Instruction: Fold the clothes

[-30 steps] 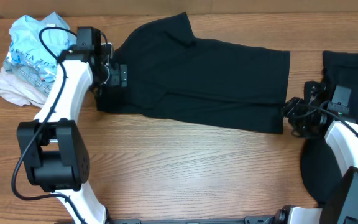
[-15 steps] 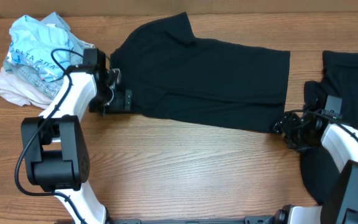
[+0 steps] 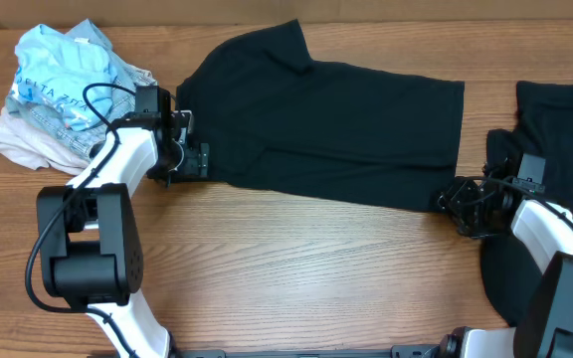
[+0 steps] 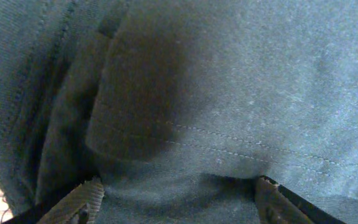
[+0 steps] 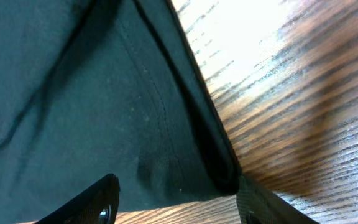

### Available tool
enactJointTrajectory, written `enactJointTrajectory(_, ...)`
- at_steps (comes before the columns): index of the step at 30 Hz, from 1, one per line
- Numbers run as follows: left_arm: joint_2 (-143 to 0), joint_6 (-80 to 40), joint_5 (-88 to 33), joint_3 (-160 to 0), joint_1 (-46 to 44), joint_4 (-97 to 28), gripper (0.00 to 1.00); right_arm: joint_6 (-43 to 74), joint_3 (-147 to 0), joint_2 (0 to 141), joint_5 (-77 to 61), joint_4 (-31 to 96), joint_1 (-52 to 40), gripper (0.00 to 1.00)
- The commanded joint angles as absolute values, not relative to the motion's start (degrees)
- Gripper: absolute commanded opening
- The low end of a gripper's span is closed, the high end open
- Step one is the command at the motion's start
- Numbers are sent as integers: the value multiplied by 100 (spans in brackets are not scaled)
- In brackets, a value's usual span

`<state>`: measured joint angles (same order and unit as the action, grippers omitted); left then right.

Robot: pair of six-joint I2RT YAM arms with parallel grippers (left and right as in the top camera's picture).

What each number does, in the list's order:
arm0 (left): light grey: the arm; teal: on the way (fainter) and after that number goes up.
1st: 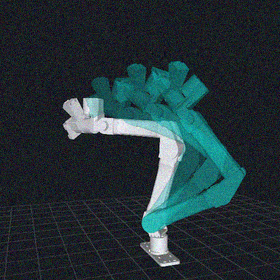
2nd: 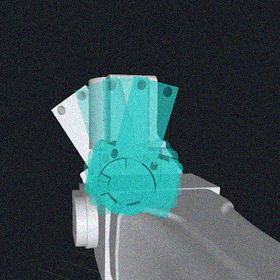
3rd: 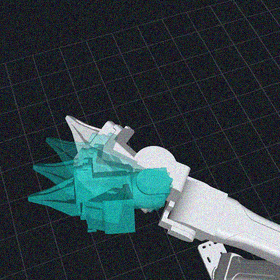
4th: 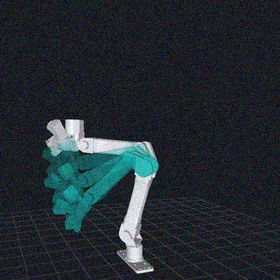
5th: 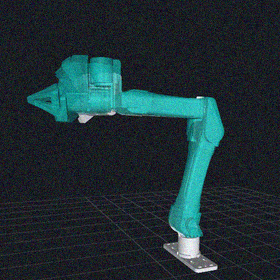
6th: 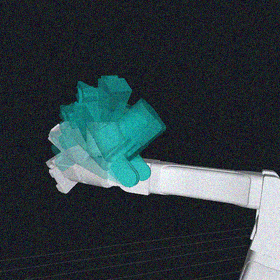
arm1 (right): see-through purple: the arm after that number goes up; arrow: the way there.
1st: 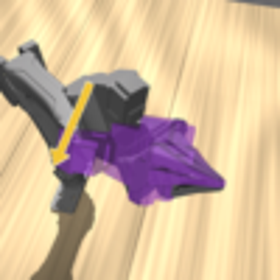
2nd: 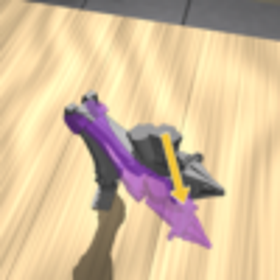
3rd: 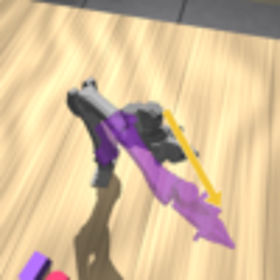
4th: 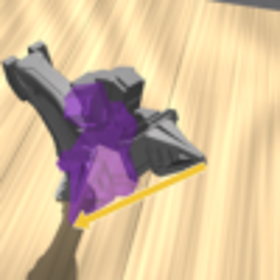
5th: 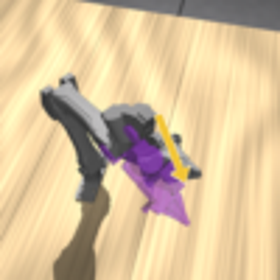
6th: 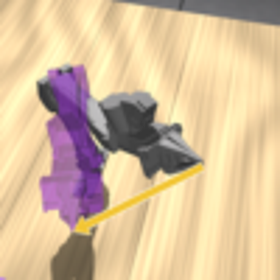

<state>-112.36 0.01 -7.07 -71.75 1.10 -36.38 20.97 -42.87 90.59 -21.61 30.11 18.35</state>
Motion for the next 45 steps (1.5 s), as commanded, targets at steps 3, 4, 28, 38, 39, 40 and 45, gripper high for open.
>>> enactJointTrajectory(3,-11288,-19,-701,-6772,82,-3778,68,2130,-4014,9338,-2150,2635,1833,57)
enactJointTrajectory(4,-11288,-21,-701,-6696,82,-3789,66,2147,-3981,9391,-2152,2493,1833,50)
enactJointTrajectory(28,-11277,-292,-416,-8606,1035,-6772,69,2338,-5457,8833,-799,6504,1898,67)
enactJointTrajectory(38,-11277,-207,-784,-9974,589,-7301,70,2130,-5461,8945,-1557,5957,1678,4)
enactJointTrajectory(39,-11277,-163,-816,-10051,528,-7273,71,2158,-5402,8965,-1555,5889,1605,4)
enactJointTrajectory(40,-11277,-97,-884,-10106,458,-7223,72,2263,-5321,8982,-1553,5752,1522,4)
enactJointTrajectory(45,-11277,189,-1455,-10151,73,-6696,74,3249,-4860,9050,-1619,4416,1092,4)
